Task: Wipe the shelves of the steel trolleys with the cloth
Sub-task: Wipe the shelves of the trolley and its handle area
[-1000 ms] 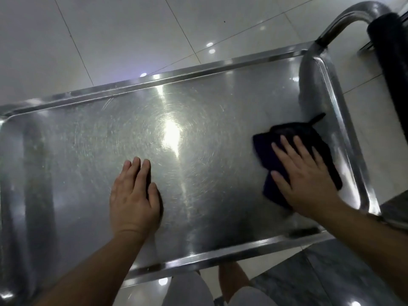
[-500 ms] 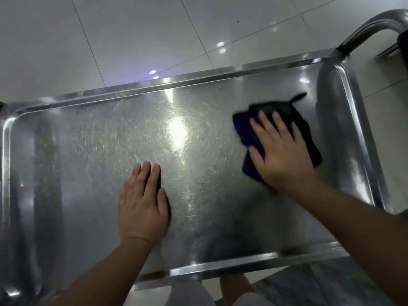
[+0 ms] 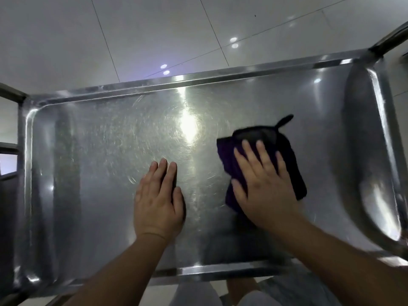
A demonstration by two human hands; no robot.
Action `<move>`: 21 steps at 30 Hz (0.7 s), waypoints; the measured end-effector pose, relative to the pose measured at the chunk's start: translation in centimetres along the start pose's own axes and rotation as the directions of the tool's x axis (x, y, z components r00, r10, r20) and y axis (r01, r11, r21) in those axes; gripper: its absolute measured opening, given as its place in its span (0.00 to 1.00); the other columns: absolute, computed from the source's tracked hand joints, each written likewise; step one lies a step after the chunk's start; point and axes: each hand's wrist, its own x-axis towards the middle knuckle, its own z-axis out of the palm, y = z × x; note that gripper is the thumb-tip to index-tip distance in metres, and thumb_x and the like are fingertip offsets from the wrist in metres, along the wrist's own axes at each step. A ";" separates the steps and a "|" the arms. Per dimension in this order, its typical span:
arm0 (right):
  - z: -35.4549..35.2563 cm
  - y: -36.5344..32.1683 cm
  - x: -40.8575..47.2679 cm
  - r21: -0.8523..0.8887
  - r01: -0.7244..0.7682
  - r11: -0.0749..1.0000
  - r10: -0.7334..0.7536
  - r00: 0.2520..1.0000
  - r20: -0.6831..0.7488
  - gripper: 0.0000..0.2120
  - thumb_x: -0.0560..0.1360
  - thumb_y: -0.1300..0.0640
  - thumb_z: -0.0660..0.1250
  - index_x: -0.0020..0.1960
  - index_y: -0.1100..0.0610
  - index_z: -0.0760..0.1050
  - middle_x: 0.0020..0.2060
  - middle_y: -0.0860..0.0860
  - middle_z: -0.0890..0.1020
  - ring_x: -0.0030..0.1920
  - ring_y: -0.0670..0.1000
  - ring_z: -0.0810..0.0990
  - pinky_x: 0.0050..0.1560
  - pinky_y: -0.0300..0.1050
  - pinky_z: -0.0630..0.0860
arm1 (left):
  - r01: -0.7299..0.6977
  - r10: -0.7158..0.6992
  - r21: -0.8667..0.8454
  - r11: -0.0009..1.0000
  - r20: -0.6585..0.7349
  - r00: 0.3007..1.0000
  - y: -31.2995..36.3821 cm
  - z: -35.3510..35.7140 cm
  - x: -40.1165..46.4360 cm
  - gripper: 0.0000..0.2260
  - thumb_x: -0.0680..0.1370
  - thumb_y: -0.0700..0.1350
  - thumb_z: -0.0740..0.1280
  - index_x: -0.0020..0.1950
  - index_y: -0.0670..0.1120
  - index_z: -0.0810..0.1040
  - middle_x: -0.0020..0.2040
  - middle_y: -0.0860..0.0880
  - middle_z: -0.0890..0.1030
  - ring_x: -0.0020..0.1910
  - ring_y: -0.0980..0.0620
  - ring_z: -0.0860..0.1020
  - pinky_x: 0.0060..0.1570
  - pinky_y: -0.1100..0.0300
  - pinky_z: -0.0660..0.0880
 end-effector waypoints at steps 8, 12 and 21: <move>2.4 -3.1 -8.5 0.008 0.197 0.980 -0.196 0.972 0.127 0.32 0.80 0.40 0.60 0.82 0.47 0.62 0.83 0.47 0.57 0.83 0.54 0.55 0.77 0.67 0.57 | -0.049 0.049 0.006 0.999 -0.071 0.996 -0.2 0.4 0.0 0.25 0.83 0.49 0.58 0.81 0.47 0.67 0.81 0.46 0.67 0.82 0.47 0.60 0.81 0.48 0.55; 0.6 -4.3 3.9 -0.008 0.083 0.997 -0.083 0.997 -0.002 0.30 0.83 0.41 0.53 0.83 0.48 0.58 0.83 0.48 0.58 0.83 0.53 0.53 0.80 0.64 0.53 | -0.057 0.058 0.019 0.998 -0.072 0.996 -0.2 0.4 0.1 0.25 0.84 0.49 0.57 0.82 0.47 0.67 0.82 0.46 0.66 0.83 0.48 0.59 0.81 0.48 0.56; -0.8 -6.5 15.0 0.006 -0.063 0.998 0.063 0.997 -0.035 0.31 0.84 0.40 0.47 0.84 0.48 0.54 0.84 0.48 0.54 0.83 0.54 0.50 0.81 0.63 0.50 | -0.027 0.027 -0.002 1.000 -0.030 0.999 -0.2 0.3 0.0 0.26 0.84 0.49 0.56 0.83 0.50 0.63 0.83 0.49 0.63 0.84 0.51 0.55 0.83 0.53 0.47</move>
